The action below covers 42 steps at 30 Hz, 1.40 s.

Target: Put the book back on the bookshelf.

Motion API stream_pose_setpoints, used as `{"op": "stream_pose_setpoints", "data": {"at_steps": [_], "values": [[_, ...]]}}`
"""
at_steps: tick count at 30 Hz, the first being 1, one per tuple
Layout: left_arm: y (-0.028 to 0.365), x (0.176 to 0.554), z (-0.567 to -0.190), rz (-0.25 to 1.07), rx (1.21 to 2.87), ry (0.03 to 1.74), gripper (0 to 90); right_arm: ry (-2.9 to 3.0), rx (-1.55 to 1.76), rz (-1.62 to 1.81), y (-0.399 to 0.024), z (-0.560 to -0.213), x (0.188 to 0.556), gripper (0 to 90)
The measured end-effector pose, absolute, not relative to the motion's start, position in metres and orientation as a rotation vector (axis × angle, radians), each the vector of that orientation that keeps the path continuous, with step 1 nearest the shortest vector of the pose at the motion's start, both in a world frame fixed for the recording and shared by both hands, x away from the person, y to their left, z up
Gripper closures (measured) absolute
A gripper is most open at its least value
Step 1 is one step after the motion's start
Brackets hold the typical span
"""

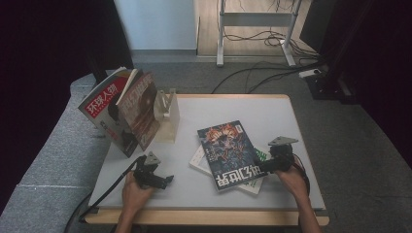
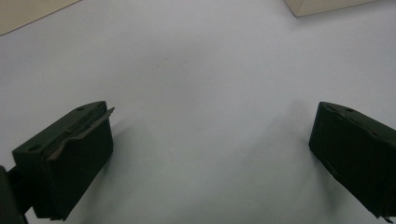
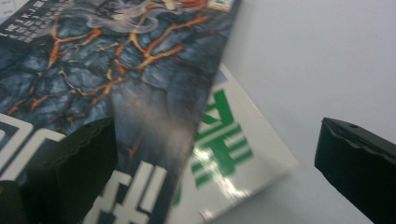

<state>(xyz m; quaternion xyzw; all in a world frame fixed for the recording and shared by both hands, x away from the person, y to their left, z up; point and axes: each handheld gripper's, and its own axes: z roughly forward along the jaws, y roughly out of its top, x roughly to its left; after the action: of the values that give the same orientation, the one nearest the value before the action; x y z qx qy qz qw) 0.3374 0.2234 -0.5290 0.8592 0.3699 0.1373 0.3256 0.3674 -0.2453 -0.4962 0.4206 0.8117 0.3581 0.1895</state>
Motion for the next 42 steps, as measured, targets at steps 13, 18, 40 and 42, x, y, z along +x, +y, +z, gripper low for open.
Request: {"op": "stream_pose_setpoints", "data": {"at_steps": [13, 18, 40, 42], "values": [[0.223, 0.337, -0.529, 0.36, 2.252, 0.97, 0.0, 2.41, 1.165, 1.023, -0.207, -0.512, 0.392, 0.0], [0.223, 0.337, -0.529, 0.36, 2.252, 0.97, 0.0, 2.448, 1.139, 1.07, -0.206, -0.513, 0.39, 2.9], [0.223, 0.338, -0.529, 0.359, 2.257, 0.971, 0.0, 2.492, 1.046, 1.095, -0.193, -0.515, 0.374, 0.0], [0.222, 0.338, -0.529, 0.359, 2.258, 0.973, 0.0, 2.493, 1.039, 1.097, -0.191, -0.515, 0.371, 0.0]]}}
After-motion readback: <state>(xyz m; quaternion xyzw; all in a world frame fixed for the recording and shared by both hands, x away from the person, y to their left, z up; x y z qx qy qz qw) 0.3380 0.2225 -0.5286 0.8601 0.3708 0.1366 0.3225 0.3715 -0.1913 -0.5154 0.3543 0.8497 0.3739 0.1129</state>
